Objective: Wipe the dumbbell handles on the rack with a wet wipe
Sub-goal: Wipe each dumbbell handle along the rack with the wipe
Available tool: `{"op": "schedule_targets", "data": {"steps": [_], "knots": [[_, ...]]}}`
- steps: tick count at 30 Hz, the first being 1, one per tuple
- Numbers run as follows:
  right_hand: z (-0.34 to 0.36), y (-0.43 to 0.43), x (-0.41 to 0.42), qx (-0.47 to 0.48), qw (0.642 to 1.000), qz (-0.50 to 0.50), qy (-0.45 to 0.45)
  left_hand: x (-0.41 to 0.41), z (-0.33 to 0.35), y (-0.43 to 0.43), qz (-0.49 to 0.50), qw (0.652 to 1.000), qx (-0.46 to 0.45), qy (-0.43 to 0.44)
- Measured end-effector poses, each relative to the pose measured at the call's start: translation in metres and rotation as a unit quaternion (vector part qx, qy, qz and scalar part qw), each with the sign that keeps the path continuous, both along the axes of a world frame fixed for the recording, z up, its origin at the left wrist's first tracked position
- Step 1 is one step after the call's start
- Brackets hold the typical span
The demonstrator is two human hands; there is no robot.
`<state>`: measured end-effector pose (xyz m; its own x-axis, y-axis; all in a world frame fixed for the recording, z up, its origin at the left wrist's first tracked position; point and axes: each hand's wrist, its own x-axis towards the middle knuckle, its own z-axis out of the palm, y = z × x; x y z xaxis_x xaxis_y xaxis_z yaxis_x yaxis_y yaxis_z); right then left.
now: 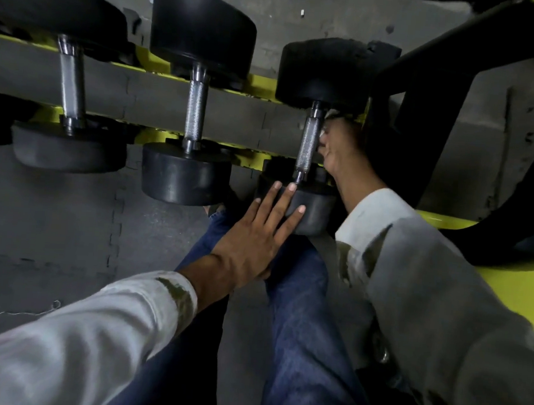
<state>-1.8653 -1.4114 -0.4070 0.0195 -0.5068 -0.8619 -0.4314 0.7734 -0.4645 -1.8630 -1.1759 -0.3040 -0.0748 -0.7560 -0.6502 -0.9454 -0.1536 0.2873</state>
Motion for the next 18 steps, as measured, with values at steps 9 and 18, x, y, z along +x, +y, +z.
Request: {"op": "schedule_targets", "data": {"steps": [9, 18], "knots": [[0.01, 0.017, -0.01, -0.11, 0.989, -0.083, -0.062, -0.005, 0.004, -0.003, 0.015, 1.0, 0.014, -0.008], [0.038, 0.024, -0.045, -0.518, 0.648, 0.557, 0.032, -0.01, 0.015, -0.011, 0.027, 0.999, 0.042, -0.013]]}}
